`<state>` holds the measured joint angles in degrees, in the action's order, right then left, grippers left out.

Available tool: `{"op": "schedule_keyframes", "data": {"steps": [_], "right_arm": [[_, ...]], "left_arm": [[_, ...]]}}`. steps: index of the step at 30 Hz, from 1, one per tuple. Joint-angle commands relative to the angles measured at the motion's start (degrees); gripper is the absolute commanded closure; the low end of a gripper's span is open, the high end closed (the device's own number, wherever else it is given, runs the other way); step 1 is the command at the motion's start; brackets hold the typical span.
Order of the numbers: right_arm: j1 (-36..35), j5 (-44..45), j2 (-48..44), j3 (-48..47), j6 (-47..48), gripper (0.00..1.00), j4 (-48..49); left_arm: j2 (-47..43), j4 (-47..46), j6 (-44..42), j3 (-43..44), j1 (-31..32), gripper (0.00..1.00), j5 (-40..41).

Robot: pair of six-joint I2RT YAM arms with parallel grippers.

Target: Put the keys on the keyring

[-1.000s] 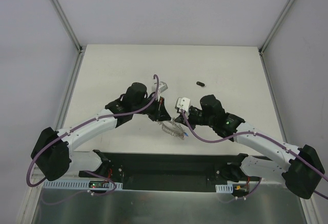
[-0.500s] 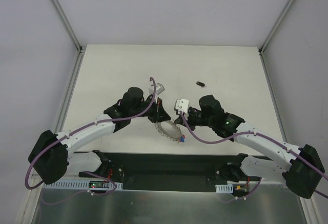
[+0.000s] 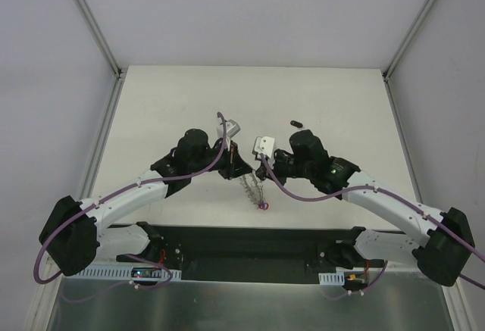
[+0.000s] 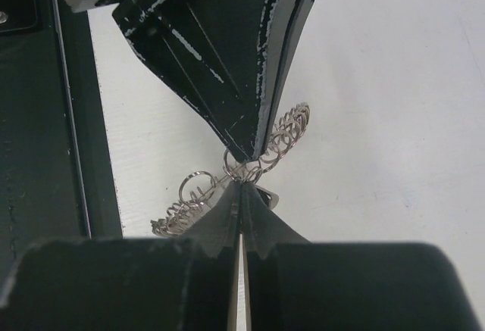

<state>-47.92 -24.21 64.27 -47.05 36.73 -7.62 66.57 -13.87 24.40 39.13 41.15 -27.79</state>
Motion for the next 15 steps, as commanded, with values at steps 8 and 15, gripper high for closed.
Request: {"op": "schedule_keyframes", "data": {"steps": [8, 15], "right_arm": [[0.11, 0.83, 2.43, -8.06, 2.11, 0.99, -7.23], [0.11, -0.75, 3.41, -9.47, 2.3, 0.99, -10.58]], "left_arm": [[-2.76, 3.14, -4.01, 2.79, -0.89, 1.0, 0.19], [-3.37, 5.96, -5.42, 4.28, -3.0, 1.0, 0.89]]}}
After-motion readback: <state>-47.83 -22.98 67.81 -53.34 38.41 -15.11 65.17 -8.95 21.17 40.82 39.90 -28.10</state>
